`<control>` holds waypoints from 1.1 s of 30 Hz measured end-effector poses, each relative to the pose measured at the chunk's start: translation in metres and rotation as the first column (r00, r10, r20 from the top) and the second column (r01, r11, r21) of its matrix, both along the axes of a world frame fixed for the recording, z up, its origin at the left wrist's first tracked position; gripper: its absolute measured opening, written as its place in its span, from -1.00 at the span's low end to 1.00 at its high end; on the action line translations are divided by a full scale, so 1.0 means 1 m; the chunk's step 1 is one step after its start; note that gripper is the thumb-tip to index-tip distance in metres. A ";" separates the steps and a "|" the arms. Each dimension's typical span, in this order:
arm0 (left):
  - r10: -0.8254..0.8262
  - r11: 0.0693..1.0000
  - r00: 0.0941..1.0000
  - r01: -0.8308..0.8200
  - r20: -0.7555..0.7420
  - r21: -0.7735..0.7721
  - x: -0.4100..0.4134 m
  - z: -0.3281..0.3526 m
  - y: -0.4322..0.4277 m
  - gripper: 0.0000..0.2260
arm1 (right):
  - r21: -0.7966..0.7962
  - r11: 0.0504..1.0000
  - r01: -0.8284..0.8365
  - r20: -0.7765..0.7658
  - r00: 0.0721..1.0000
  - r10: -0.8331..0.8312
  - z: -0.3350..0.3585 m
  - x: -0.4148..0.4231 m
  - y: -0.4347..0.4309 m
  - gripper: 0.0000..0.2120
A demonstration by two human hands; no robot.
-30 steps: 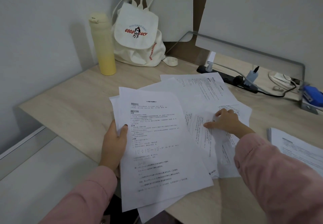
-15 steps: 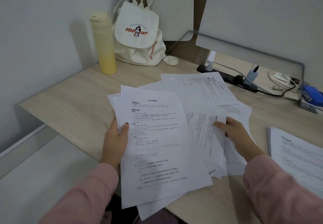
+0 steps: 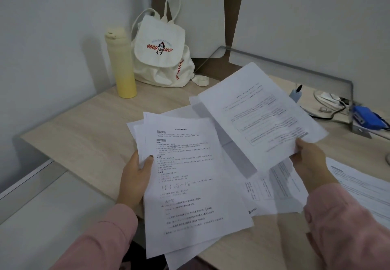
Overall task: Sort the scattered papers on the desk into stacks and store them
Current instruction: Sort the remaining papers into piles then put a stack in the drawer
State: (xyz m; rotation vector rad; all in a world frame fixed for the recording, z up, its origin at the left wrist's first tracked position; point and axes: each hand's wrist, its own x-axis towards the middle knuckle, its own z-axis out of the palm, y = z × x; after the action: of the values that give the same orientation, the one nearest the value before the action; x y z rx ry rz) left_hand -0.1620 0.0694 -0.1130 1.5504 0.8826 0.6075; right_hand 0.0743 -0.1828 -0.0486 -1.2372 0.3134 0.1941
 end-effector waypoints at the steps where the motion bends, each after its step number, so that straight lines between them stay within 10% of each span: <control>1: -0.010 1.000 1.000 0.010 0.003 -0.012 -0.001 0.000 0.001 -0.73 | 0.033 0.999 -0.020 -0.042 0.999 0.021 -0.002 0.001 0.001 -0.87; 6: -0.082 0.996 0.997 0.082 0.016 -0.047 -0.005 0.004 0.005 -0.82 | -0.065 0.911 -0.406 -0.091 0.912 0.400 -0.014 -0.006 0.012 -0.59; 11: -0.112 0.991 0.991 0.117 0.076 -0.066 -0.006 0.005 0.007 -0.84 | -0.415 0.632 -0.654 -0.211 0.745 0.633 -0.016 -0.008 0.038 -0.89; 20: -0.092 0.984 0.991 0.105 0.095 -0.146 -0.009 0.003 0.010 -0.82 | -0.976 -0.063 -0.207 -0.164 0.517 0.840 0.004 -0.010 0.114 -0.77; 26: -0.088 0.991 0.995 0.092 0.040 -0.095 -0.006 0.004 0.007 -0.87 | -0.972 0.062 0.225 0.119 0.247 0.962 -0.016 -0.048 0.177 -0.77; 33: -0.141 0.990 0.990 0.141 -0.028 -0.021 -0.006 0.003 0.008 -0.83 | -0.934 0.352 0.058 0.356 0.202 0.912 -0.032 -0.087 0.214 -0.70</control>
State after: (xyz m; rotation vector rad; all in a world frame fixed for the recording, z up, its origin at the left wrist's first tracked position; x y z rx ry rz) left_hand -0.1681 0.0774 -0.1105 1.5928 0.7909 0.4742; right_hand -0.0124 0.0315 -0.0804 -2.2032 -1.3070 -0.1185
